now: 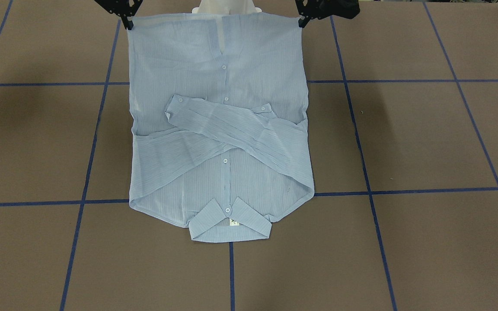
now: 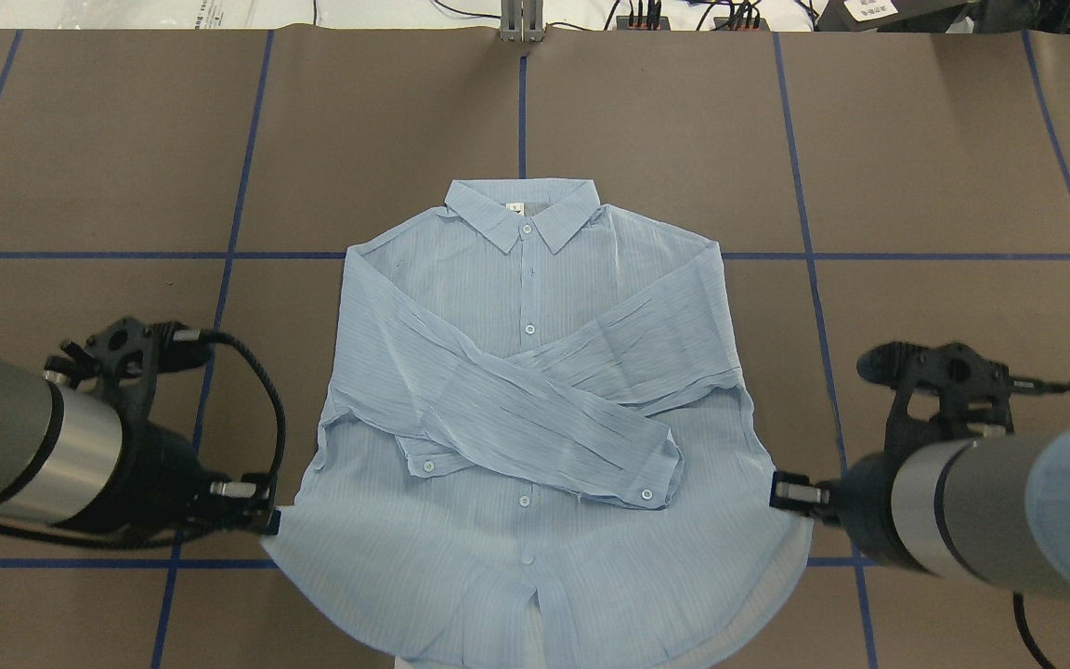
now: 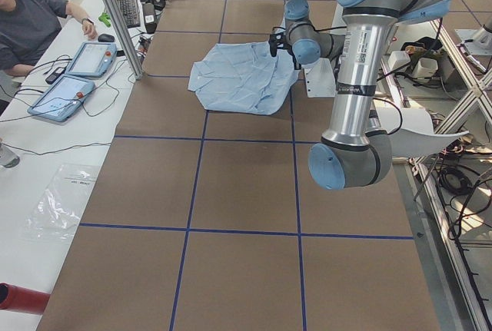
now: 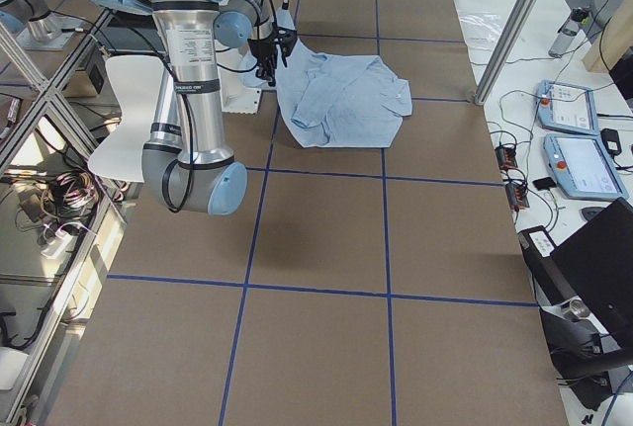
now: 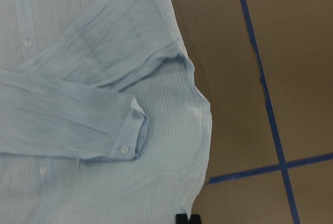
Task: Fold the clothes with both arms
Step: 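Lift the hem with both grippers and fold it up toward the collar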
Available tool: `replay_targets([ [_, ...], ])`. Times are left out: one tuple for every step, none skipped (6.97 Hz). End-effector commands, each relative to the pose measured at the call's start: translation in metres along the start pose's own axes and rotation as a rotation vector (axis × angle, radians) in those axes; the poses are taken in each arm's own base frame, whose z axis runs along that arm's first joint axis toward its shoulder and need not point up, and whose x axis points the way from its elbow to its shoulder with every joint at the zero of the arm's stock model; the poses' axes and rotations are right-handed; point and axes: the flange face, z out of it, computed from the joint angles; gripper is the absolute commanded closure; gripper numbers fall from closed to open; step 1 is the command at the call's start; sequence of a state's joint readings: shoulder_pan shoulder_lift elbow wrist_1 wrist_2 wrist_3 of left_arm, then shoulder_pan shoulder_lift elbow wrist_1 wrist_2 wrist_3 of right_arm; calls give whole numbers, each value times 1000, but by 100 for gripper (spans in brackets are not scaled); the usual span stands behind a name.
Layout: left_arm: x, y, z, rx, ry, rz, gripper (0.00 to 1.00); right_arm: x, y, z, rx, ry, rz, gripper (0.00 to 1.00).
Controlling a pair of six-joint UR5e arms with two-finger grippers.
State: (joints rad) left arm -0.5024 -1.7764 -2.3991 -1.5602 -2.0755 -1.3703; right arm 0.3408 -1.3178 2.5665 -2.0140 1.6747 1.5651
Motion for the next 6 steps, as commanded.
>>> replay_targets([
  [2,-71,-16,174,-13,-72,100,-34,-96,2,99,2,71,100],
  [11,-106,-5,262,-45,-94,100,-56,-131,18,135,31,100,100],
  [26,-141,14,323,-82,-111,100,-66,-162,28,168,39,90,100],
  [28,-161,29,351,-114,-123,100,-72,-188,59,187,32,90,100],
  [22,-178,50,373,-150,-133,100,-77,-207,106,186,38,91,100],
  [17,-198,76,377,-153,-133,100,-76,-222,144,186,45,91,100],
])
